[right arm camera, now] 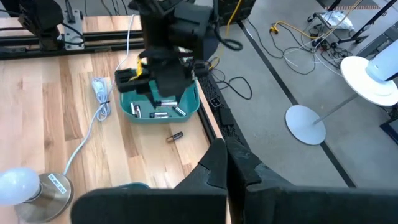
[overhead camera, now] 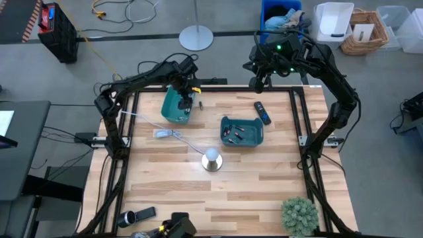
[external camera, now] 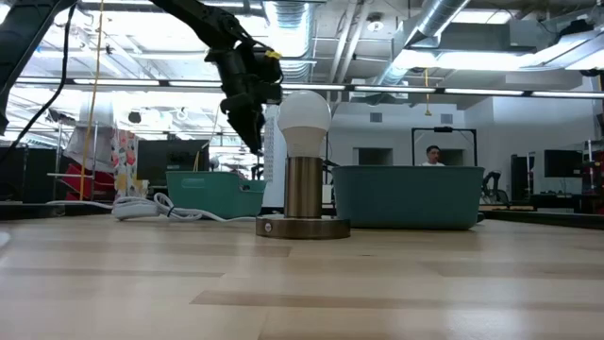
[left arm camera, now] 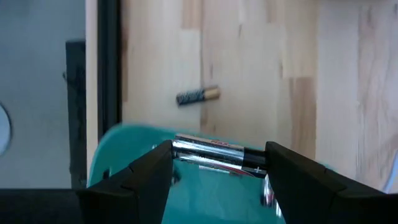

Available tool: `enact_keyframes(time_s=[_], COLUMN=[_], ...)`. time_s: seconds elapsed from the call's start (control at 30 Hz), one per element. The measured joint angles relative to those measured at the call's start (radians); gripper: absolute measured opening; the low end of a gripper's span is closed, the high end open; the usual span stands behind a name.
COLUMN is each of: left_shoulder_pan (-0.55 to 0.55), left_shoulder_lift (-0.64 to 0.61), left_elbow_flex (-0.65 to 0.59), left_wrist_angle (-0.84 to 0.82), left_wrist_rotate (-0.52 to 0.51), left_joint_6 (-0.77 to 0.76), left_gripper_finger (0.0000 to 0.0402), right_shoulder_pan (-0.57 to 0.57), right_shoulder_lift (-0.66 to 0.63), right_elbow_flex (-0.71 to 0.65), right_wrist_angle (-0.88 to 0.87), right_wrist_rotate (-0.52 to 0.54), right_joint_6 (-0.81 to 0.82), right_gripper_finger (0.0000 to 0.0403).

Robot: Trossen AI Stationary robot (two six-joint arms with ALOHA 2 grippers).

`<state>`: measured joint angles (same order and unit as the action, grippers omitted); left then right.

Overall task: Sort batteries
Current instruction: Put the silver battery into the green bin, then put the black battery into the blue bin

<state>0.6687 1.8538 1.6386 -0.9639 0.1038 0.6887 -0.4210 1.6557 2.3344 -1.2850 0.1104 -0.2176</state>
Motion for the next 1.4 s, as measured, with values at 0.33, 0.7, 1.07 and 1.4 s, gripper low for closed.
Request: enact_keyframes(time_s=[0.33,0.7,1.07,1.4], left_shoulder_pan=[0.065,0.067,0.013,-0.067], left_shoulder_lift=[0.001,0.005,0.005,0.013], left_elbow_flex=[-0.083,-0.106,-0.106,-0.106], left_wrist_angle=[0.002,0.066,0.123,0.299], left_wrist_rotate=[-0.087,-0.16,-0.094,-0.069], left_joint_6=[-0.021,-0.05,-0.023,-0.093], left_gripper_finger=[0.0235,0.0278,0.0294,0.0294], right_shoulder_pan=[0.0,0.0,0.0,0.0], right_shoulder_lift=[0.0,0.0,0.0,0.0], right_elbow_flex=[0.0,0.0,0.0,0.0], right_wrist_angle=[-0.004,-0.009,-0.01,-0.013], right_wrist_rotate=[0.0,0.0,0.0,0.0], right_joint_6=[-0.001,-0.004,-0.004,-0.001], right_gripper_finger=[0.0009,0.0009,0.0009,0.0009])
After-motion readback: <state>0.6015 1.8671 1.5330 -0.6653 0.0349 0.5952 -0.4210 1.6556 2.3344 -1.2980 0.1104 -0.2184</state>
